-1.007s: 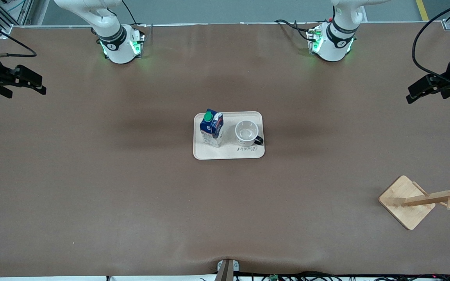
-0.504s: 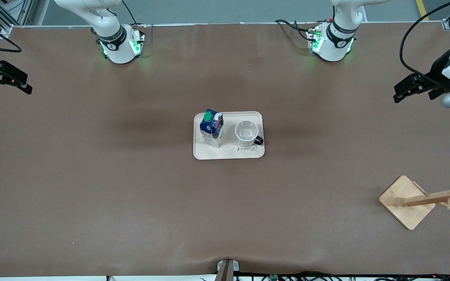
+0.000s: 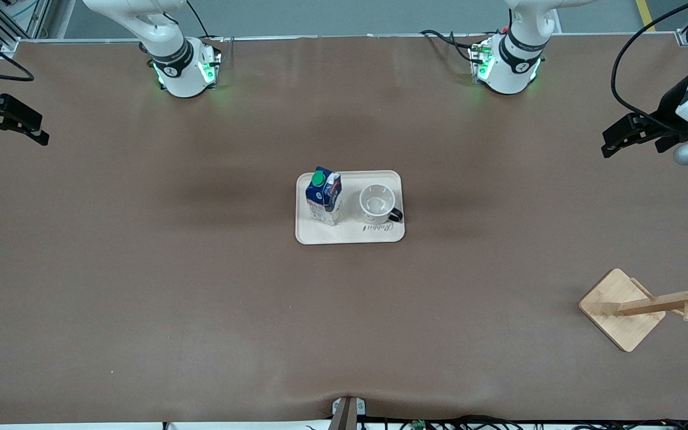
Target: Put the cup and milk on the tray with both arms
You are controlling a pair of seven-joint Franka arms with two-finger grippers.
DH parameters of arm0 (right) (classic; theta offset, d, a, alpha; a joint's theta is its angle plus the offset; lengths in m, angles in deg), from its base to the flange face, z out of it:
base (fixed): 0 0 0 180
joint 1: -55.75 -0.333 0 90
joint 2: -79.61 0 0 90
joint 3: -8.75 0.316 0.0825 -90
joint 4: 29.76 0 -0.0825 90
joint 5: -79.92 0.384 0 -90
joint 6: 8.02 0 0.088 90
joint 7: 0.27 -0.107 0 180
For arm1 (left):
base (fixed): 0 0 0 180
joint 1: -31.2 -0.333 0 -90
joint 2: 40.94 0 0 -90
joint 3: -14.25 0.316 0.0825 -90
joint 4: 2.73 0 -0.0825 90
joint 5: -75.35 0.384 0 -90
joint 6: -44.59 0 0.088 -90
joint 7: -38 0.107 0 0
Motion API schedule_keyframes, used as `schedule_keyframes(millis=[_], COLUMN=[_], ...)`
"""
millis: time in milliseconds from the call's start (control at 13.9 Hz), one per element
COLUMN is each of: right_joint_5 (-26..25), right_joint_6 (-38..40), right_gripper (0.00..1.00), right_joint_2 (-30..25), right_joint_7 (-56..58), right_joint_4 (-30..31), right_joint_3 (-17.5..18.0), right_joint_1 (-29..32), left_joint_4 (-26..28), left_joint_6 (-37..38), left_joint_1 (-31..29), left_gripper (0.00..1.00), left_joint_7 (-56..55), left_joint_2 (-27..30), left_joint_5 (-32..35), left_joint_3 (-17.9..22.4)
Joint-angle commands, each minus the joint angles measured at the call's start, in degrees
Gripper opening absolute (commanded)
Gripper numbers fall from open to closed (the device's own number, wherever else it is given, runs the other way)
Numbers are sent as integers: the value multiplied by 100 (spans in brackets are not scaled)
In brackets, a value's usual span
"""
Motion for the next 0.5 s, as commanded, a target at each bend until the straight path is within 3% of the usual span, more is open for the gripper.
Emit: schedule_keyframes(millis=[0, 432], right_joint_5=[-170, -153], right_joint_6=[24, 24], right_gripper=[100, 100], right_joint_2=[26, 35], right_joint_7=[-110, -119], right_joint_4=[-105, -113], right_joint_3=[66, 66], right_joint_1=[35, 70], left_joint_4=[-33, -33], left_joint_6=[42, 33], left_joint_1=[-13, -13], left_gripper=[100, 100], left_joint_7=[-4, -13], left_joint_2=[7, 7], left_joint_5=[33, 24], left_joint_3=[-13, -13])
